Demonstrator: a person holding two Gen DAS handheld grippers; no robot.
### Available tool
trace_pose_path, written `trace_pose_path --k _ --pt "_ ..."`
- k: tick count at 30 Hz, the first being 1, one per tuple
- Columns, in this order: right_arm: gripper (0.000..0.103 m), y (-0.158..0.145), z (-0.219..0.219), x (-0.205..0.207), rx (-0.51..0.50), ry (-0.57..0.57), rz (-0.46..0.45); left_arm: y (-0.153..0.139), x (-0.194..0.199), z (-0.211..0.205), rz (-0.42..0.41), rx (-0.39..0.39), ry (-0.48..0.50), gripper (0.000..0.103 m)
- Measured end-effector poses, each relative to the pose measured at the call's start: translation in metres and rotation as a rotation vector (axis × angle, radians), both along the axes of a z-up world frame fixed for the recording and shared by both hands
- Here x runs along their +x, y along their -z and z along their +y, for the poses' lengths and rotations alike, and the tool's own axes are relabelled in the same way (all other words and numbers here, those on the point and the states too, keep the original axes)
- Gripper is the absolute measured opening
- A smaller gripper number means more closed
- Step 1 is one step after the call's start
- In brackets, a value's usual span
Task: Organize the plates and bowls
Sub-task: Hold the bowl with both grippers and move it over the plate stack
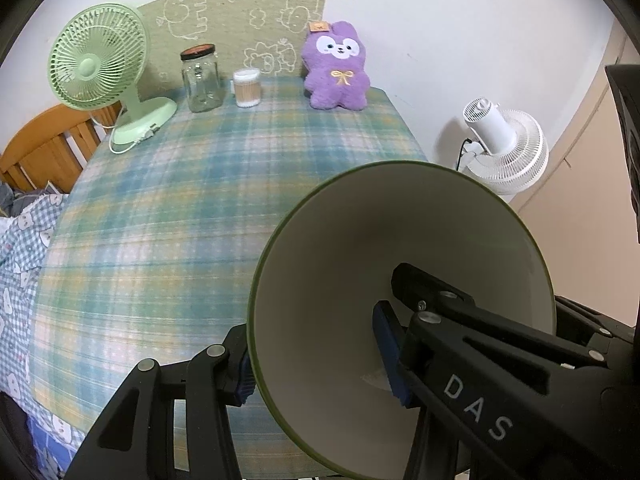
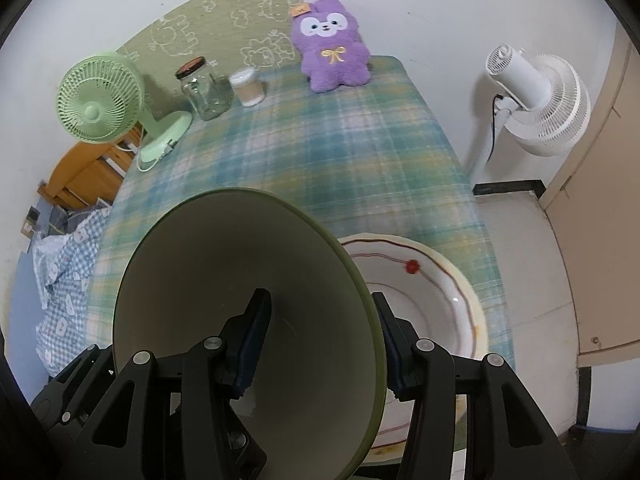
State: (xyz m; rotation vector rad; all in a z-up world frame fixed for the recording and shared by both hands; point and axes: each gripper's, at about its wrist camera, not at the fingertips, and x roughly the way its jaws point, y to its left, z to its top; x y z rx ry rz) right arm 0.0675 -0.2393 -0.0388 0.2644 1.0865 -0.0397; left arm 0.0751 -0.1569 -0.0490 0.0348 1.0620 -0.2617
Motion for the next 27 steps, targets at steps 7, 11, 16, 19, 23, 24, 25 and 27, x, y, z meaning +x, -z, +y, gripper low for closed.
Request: trace_pose_path --k 7,11,16,19,23,24,25,27 --pt "0.053 0.011 -0.024 -0.003 -0.001 0.005 0.024 0.012 -0.001 -0.023 0.022 -0.001 0.001 0.052" --pt "0.053 0.019 -0.035 -0.003 0.000 0.005 0.040 0.019 0.000 -0.034 0.038 0.001 -0.002 0.052" --pt "0.053 0.029 -0.045 -0.001 0.008 0.000 0.058 0.028 0.002 -0.044 0.057 0.010 -0.010 0.052" --pt "0.053 0.035 -0.049 0.000 0.016 0.001 0.069 0.033 0.003 -0.047 0.069 0.018 -0.012 0.052" --pt "0.053 0.045 -0.052 0.003 0.025 0.000 0.091 0.041 0.004 -0.051 0.087 0.028 -0.014 0.052" --pt "0.053 0.046 -0.053 0.003 0.025 -0.002 0.094 0.042 0.004 -0.052 0.087 0.030 -0.014 0.052" --pt "0.053 0.046 -0.052 0.003 0.021 -0.006 0.090 0.042 0.003 -0.052 0.077 0.034 -0.013 0.051" --pt "0.053 0.047 -0.052 0.005 0.022 -0.012 0.084 0.042 0.005 -0.052 0.073 0.041 -0.017 0.051"
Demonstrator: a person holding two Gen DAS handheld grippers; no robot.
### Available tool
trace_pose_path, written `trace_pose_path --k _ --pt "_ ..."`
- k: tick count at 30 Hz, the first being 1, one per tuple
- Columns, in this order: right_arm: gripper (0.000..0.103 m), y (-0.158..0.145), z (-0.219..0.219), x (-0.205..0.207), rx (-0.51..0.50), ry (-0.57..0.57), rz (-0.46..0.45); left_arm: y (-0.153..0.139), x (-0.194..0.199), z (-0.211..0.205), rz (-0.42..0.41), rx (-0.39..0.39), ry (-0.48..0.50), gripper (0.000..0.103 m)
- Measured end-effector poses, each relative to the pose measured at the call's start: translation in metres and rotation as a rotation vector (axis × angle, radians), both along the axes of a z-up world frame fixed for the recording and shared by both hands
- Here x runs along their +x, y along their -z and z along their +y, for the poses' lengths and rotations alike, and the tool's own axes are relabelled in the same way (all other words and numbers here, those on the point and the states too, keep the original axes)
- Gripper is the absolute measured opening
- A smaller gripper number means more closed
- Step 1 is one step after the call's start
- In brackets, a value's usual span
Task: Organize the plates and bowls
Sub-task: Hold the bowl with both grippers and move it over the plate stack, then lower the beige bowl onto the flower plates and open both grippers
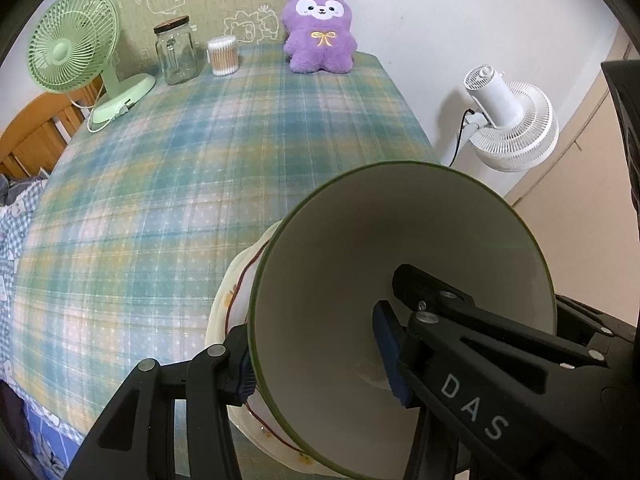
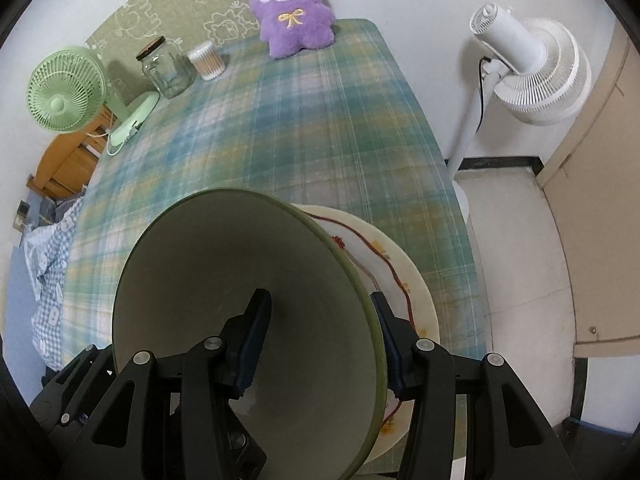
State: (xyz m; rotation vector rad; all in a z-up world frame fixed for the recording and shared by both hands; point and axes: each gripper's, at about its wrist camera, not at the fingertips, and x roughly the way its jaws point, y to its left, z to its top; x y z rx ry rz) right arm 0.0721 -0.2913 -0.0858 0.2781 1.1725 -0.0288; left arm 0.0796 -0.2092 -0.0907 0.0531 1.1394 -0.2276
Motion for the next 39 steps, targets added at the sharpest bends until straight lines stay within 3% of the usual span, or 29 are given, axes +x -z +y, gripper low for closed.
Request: trace_pose_path --k 12,19,24,39 --pt "0.056 0.002 -0.002 0.002 0.009 -0.003 -0.014 0.002 0.002 -0.001 -0.017 -0.001 -0.001 0.052" --pt "0.056 -0.005 0.002 -0.001 -0.025 -0.016 -0.054 0.003 0.002 0.003 -0.008 -0.056 0.002 0.072" --pt "0.078 -0.015 0.003 -0.005 -0.061 -0.041 -0.107 -0.005 0.000 0.008 -0.025 -0.060 -0.012 0.084" --pt "0.082 -0.070 0.018 -0.023 -0.129 -0.048 -0.266 -0.057 -0.015 0.036 -0.206 -0.044 -0.070 0.086"
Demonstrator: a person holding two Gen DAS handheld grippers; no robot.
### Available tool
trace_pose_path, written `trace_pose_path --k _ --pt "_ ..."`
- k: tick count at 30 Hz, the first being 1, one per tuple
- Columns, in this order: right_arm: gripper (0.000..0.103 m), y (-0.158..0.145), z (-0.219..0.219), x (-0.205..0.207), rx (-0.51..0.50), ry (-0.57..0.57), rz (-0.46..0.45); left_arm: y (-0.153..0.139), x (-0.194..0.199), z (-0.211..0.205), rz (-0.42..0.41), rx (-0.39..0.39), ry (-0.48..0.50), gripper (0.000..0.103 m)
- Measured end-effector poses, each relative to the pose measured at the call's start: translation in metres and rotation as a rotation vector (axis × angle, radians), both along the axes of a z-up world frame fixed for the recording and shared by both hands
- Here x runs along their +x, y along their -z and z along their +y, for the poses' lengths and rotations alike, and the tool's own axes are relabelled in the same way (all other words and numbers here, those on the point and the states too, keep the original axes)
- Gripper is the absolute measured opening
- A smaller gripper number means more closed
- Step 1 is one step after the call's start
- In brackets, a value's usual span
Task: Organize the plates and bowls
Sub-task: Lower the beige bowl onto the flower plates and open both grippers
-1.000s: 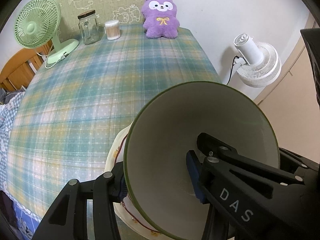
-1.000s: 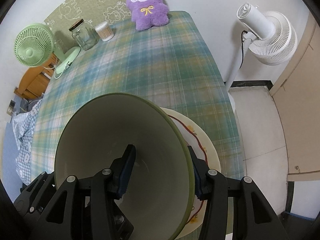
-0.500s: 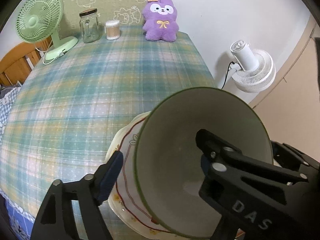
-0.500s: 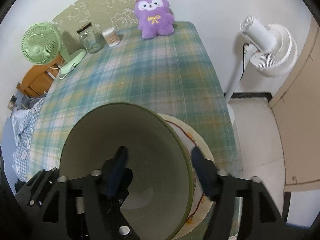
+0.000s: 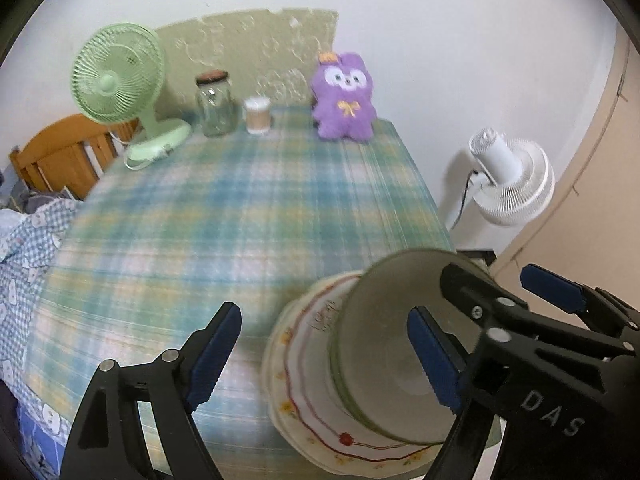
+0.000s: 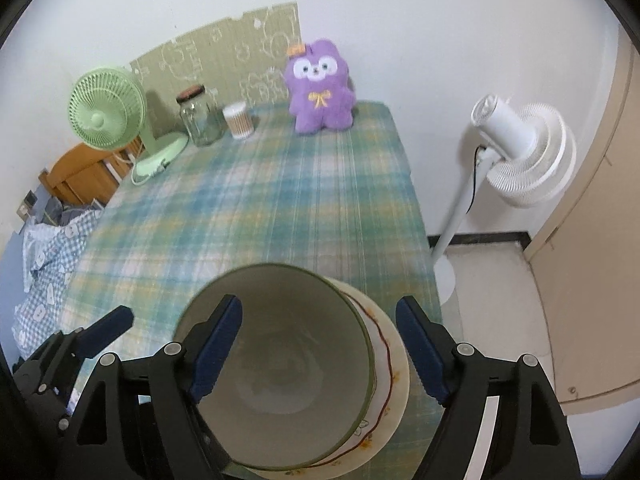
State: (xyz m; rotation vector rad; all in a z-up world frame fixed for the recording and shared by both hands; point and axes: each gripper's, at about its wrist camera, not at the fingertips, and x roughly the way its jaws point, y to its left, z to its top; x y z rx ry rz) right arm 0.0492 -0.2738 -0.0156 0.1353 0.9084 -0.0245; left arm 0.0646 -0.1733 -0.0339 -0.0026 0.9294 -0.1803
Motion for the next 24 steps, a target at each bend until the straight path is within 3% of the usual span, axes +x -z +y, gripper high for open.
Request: trace_pose_path --k 6,24 --pt "0.082 -0.017 0.021 -0.012 -0.014 0.017 -0.068 -0.014 -0.006 0.028 -0.045 -0.006 -0.030 0.086" --pt "0.082 -0.039 0.110 -0.058 -0.021 0.098 -0.171 -0.039 -0.037 0.124 -0.162 0.042 0.001 0.091"
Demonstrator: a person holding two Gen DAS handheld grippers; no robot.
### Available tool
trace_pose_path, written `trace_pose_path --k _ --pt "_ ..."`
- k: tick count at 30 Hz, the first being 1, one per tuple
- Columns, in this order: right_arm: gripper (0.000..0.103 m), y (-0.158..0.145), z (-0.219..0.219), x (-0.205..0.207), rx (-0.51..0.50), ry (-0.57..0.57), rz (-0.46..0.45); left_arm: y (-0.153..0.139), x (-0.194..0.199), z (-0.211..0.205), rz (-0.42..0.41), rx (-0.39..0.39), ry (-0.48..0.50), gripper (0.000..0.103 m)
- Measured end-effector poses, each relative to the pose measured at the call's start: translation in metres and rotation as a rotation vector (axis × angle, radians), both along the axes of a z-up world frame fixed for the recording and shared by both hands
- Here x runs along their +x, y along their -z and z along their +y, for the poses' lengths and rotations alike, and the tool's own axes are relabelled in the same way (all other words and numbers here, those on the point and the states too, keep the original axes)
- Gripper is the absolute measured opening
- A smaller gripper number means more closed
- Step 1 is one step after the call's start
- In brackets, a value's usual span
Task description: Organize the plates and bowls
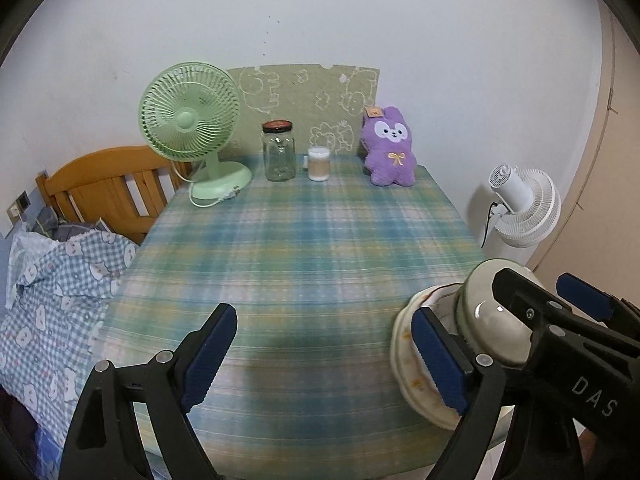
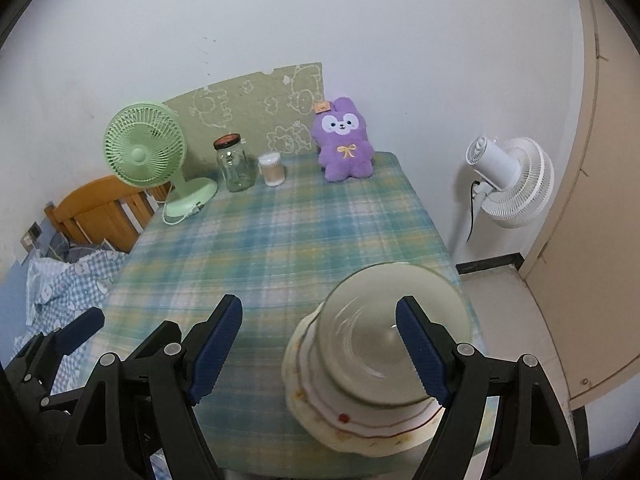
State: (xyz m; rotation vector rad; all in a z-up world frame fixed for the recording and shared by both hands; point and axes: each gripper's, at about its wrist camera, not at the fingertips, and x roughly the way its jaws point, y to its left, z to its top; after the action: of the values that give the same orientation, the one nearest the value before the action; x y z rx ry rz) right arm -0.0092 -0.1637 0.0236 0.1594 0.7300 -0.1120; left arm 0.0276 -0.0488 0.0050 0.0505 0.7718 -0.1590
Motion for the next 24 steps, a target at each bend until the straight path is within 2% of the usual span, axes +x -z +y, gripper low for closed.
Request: trace_pose_path --k 6,11,24 --pt "0.082 0.000 0.032 -0.012 -0.012 0.029 -0.019 -0.001 -0.007 0.035 -0.011 -0.002 0.016 0.094" --pt "0.087 0.004 0.059 -0.021 -0.022 0.059 -0.030 0.002 -0.012 0.062 -0.012 0.002 0.034 0.096" --pt "0.088 0.014 0.090 -0.035 -0.025 0.056 -0.043 0.012 -0.027 0.097 -0.049 0.033 -0.003 0.099"
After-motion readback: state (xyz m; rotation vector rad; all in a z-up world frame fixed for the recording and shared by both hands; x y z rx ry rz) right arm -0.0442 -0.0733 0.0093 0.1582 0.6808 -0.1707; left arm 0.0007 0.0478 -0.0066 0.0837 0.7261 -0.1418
